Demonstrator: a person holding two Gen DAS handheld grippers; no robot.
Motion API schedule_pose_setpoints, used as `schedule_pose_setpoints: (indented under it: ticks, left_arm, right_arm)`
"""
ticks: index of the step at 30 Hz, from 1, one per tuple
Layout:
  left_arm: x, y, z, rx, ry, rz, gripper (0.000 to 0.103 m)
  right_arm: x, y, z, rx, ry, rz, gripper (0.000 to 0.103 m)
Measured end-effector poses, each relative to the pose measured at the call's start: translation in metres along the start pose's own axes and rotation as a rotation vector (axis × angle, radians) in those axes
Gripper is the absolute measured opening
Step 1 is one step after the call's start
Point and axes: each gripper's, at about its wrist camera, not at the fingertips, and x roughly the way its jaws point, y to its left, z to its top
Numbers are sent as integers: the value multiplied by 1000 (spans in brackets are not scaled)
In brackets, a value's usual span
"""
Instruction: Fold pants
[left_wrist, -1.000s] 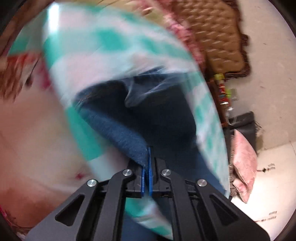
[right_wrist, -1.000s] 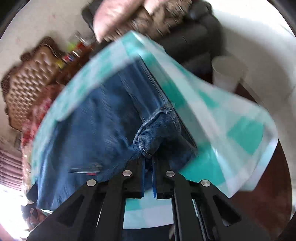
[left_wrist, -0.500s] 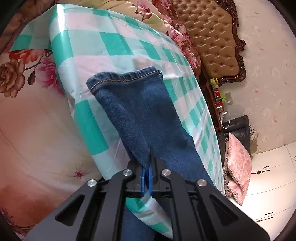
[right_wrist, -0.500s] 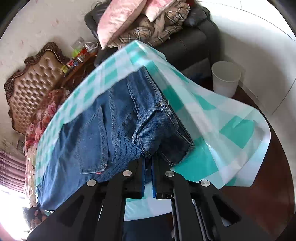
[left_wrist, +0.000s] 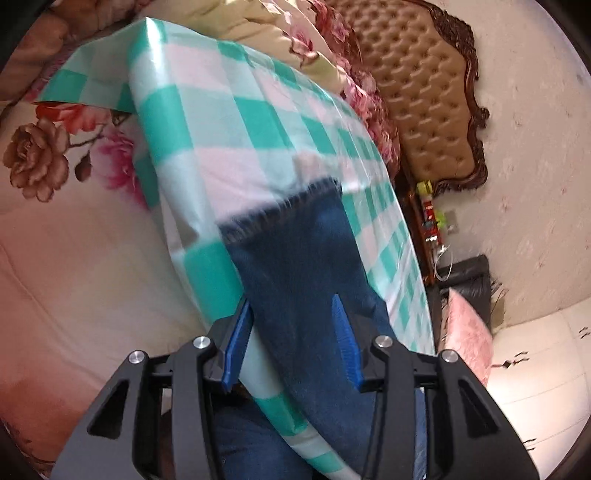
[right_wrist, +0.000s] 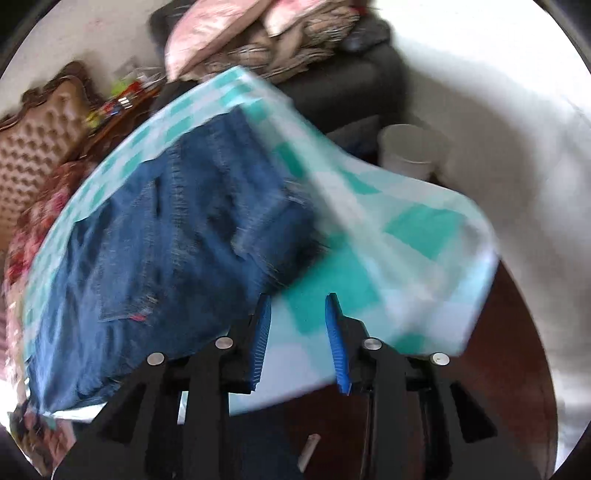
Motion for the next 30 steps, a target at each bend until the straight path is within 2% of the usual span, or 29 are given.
schedule_pose_setpoints:
  ticks: [4, 5, 6, 7, 9, 11, 13, 15, 16, 17, 18, 20, 21, 24, 27, 29, 30]
  left_arm:
    - [4, 0, 10, 25, 22, 17, 38]
    - [6, -1, 14, 25, 21, 31, 29]
    - [9, -2, 18, 32, 25, 57, 15]
    - [13, -4, 18, 43, 32, 89, 10]
    - [19, -12, 23, 70, 44, 140, 3]
    - [21, -41, 27, 169, 54, 202, 3]
    - [5, -91, 28, 320, 10, 132, 3]
    - [-20, -137, 28, 479, -73, 73, 3]
    - [-35, -150, 28, 537, -129, 8, 3]
    - [-34, -143, 34, 524, -136, 23, 3]
    - [-25, -126, 41, 465, -106, 42, 3]
    - [8, -74, 53, 325, 8, 90, 3]
    - [23, -54, 52, 315, 43, 127, 3]
    - [41, -27, 49, 276, 80, 165, 3]
    - [40, -17, 49, 234, 72, 158, 3]
    - [36, -30, 50, 263, 58, 149, 3]
    - [29, -43, 49, 294, 38, 121, 3]
  right_arm:
    - [-25, 27, -22, -107, -52, 19, 32]
    - [-30, 41, -26, -153, -60, 38, 32]
    - [-31, 59, -30, -204, -60, 72, 32]
    - [-31, 78, -33, -253, -57, 111, 32]
    - [-23, 107, -38, -316, -31, 157, 35]
    - [-12, 128, -43, -348, 13, 189, 35]
    - [1, 144, -47, -371, 37, 191, 35]
    - [13, 146, -47, -359, 48, 155, 36]
    - [19, 145, -46, -340, 51, 155, 37]
    - [20, 145, -45, -331, 39, 152, 36]
    - [19, 146, -46, -330, 39, 148, 36]
    - [19, 146, -47, -323, 36, 160, 37]
    - [19, 146, -48, -330, 32, 158, 37]
    - [21, 155, -50, -371, 34, 132, 37]
    - [22, 156, -48, -369, 45, 133, 37]
    - [22, 154, -48, -358, 49, 137, 37]
    - [22, 155, -49, -362, 50, 134, 37]
